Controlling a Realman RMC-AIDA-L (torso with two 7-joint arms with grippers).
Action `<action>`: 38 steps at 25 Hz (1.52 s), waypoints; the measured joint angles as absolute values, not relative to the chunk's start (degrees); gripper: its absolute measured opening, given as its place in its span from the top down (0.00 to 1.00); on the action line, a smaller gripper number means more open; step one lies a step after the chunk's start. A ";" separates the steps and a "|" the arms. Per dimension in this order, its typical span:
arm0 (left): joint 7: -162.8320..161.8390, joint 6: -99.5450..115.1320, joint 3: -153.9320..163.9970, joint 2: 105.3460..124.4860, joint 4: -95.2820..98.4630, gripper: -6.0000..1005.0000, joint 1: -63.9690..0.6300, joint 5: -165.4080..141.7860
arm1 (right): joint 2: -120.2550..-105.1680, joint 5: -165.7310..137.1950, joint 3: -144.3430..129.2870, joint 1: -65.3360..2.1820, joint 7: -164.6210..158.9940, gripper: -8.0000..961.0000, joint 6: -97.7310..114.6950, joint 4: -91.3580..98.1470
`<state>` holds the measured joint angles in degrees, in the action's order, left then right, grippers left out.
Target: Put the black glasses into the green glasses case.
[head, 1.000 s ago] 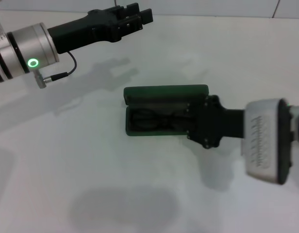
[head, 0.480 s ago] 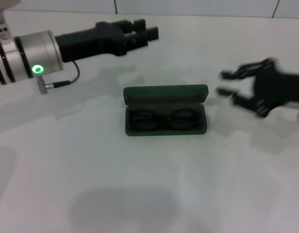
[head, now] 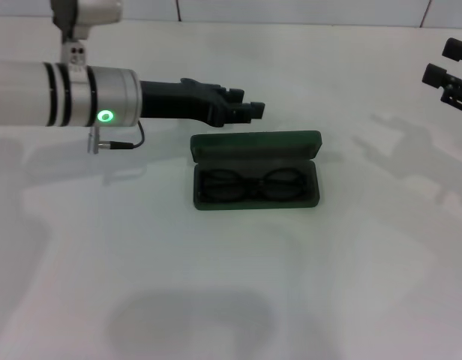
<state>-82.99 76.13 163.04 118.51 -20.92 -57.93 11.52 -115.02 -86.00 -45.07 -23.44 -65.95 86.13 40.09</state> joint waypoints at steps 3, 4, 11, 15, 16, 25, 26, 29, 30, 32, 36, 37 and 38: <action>-83.70 74.24 163.03 119.16 -21.05 0.43 -59.10 9.54 | -115.00 -86.12 -44.95 -23.33 -65.82 0.50 86.02 39.87; -83.98 73.53 163.03 119.25 -20.94 0.43 -59.48 8.84 | -114.95 -86.24 -44.91 -23.32 -65.77 0.48 85.84 39.73; -84.82 71.24 163.03 119.51 -20.55 0.43 -60.61 7.22 | -114.85 -87.05 -45.40 -23.22 -65.66 0.33 84.78 39.41; -84.41 71.53 163.03 119.53 -20.35 0.43 -60.70 5.88 | -114.87 -87.31 -45.37 -23.24 -65.65 0.34 84.67 39.37; -84.28 71.59 163.03 119.54 -20.17 0.43 -60.72 5.46 | -114.86 -87.34 -45.37 -23.25 -65.65 0.34 84.66 39.37; -71.97 76.87 163.00 119.64 -18.22 0.43 -57.79 4.89 | -114.66 -87.38 -45.26 -23.32 -65.65 0.33 82.56 39.31; -70.05 77.02 162.98 119.65 -17.66 0.43 -57.12 4.88 | -114.67 -87.40 -45.29 -23.33 -65.65 0.32 82.21 39.31; -64.03 76.96 162.95 119.65 -15.44 0.43 -55.19 4.87 | -114.66 -87.40 -45.29 -23.30 -65.65 0.32 81.99 39.29; -62.85 76.79 162.95 119.67 -15.09 0.43 -54.70 4.80 | -114.65 -87.40 -45.29 -23.29 -65.65 0.32 81.92 39.28; -61.12 76.44 162.96 119.75 -14.63 0.43 -53.68 4.56 | -114.64 -87.40 -45.27 -23.29 -65.65 0.32 81.86 39.28; -58.83 76.32 162.95 119.79 -14.41 0.43 -52.04 6.28 | -114.62 -87.68 -45.94 -23.43 -65.58 0.31 81.98 39.39; -57.52 77.34 162.95 119.68 -14.41 0.43 -51.44 7.37 | -114.63 -87.92 -46.31 -23.46 -65.55 0.31 82.04 39.55; -57.52 77.34 162.95 119.68 -14.41 0.43 -51.44 7.37 | -114.68 -88.45 -46.92 -23.56 -65.42 0.31 82.53 39.77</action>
